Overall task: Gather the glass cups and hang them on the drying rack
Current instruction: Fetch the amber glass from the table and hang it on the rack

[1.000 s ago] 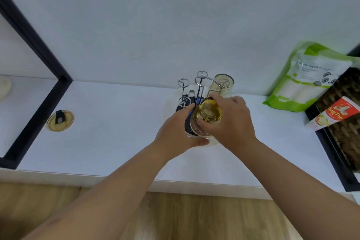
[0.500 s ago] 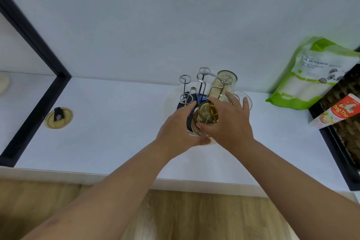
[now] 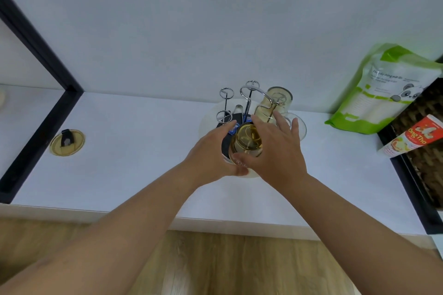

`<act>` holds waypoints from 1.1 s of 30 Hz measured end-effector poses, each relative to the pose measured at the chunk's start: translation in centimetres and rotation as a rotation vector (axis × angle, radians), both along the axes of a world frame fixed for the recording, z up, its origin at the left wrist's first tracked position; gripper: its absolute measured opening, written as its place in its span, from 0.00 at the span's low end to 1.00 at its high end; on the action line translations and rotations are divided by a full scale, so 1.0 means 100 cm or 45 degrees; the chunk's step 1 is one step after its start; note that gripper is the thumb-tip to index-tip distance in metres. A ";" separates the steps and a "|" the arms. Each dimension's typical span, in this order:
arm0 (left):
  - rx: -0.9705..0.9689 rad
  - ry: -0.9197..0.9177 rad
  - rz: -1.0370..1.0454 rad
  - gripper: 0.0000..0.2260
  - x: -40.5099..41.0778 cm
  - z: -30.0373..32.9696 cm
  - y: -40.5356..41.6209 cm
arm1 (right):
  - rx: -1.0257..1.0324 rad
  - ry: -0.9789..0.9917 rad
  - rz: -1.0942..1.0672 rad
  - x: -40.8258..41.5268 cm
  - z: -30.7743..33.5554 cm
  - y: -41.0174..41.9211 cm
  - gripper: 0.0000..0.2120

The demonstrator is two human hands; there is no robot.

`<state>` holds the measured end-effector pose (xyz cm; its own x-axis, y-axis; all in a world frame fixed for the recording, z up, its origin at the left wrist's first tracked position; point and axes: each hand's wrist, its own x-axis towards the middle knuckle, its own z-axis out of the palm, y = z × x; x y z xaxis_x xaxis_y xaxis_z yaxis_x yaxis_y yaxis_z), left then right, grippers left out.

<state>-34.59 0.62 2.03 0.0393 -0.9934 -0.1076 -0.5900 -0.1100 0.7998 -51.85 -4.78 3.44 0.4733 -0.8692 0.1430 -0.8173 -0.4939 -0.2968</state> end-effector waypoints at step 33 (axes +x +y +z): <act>-0.154 -0.127 0.127 0.43 0.021 0.003 -0.020 | 0.215 -0.107 -0.033 -0.033 0.004 -0.016 0.38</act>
